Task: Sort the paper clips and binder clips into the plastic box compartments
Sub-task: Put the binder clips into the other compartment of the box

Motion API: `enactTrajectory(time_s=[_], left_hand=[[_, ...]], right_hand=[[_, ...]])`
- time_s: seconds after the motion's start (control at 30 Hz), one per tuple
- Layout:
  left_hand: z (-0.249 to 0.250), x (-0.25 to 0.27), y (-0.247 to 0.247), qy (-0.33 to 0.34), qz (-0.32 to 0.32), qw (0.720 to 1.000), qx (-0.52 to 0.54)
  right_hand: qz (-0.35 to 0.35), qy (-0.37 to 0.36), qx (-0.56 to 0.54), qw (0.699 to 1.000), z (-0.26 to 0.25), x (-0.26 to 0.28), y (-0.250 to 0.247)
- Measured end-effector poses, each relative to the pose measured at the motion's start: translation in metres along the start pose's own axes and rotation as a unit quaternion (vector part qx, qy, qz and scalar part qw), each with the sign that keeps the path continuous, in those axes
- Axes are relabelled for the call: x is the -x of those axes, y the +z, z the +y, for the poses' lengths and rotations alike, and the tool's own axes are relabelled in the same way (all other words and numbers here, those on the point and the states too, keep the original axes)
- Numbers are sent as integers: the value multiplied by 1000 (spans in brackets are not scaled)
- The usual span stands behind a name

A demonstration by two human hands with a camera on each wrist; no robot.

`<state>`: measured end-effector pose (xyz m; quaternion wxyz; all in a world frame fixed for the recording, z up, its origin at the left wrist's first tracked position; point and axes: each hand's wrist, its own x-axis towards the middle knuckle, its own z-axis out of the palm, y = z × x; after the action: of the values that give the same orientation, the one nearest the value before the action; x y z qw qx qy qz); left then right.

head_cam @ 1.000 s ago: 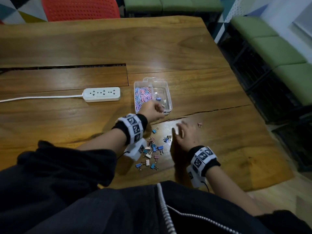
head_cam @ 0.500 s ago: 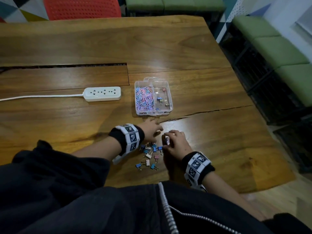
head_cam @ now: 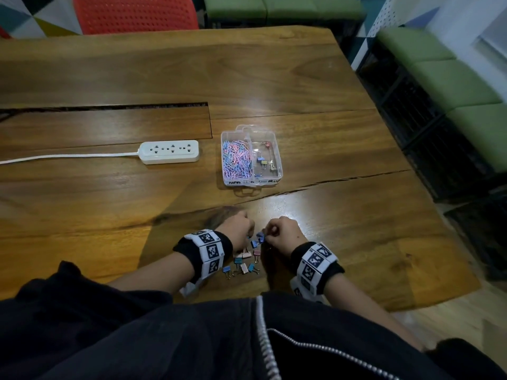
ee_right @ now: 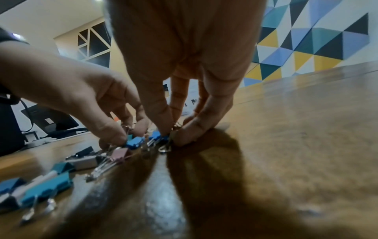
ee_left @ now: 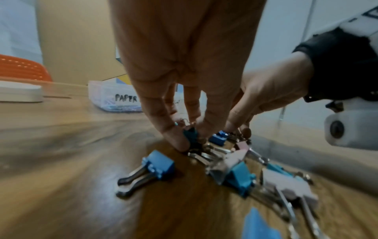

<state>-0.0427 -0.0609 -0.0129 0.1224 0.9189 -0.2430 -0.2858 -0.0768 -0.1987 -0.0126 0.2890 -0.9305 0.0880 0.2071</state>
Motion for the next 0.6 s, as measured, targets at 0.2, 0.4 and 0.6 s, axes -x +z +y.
enactTrajectory(time_s=[0.2, 0.4, 0.6], left_hand=[[-10, 5, -2, -17, 20, 997, 75], [-19, 11, -5, 8, 25, 998, 56], [-26, 14, -5, -8, 35, 992, 122]], right_hand=[[-2, -13, -16, 1000, -1, -1, 0], [-46, -72, 99, 991, -9, 6, 9], [-51, -77, 119, 989, -13, 3, 8]])
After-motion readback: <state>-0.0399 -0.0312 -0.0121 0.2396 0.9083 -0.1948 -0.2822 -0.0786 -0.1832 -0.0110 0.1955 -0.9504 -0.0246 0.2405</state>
